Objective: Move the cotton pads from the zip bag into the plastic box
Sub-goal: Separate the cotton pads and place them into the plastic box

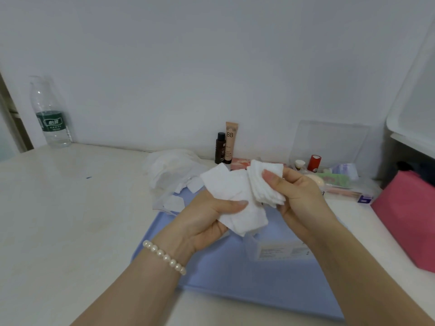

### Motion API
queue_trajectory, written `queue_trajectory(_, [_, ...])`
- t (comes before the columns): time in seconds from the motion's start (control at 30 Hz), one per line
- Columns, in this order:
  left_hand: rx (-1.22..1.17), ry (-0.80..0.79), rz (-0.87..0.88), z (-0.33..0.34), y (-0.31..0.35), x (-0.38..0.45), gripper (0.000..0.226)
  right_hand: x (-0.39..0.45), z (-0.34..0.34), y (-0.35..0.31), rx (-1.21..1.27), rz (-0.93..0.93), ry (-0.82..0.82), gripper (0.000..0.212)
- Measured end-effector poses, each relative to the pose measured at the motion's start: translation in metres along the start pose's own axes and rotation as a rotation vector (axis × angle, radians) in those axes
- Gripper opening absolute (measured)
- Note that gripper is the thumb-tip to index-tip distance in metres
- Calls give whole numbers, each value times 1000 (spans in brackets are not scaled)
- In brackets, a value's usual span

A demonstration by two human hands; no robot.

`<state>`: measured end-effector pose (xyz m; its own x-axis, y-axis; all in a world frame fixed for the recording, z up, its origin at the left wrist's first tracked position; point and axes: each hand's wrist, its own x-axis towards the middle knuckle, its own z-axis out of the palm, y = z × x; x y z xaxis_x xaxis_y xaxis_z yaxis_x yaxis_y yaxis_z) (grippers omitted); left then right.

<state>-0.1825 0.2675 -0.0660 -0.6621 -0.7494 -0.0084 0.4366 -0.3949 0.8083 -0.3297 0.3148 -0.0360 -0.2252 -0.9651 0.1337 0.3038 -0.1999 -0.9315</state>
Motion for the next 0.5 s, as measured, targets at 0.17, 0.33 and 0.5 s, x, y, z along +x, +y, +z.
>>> queue_trajectory(0.17, [210,-74,-60,2,-3,-3,52,-10,11,-12,-96,-83,-55,39])
queue_trajectory(0.33, [287,-136,-75,6,-5,-8,48,-16,22,-3,-298,-135,37,17])
queue_trajectory(0.5, [334,-184,-89,9,-4,-12,49,-14,21,2,-420,-173,79,15])
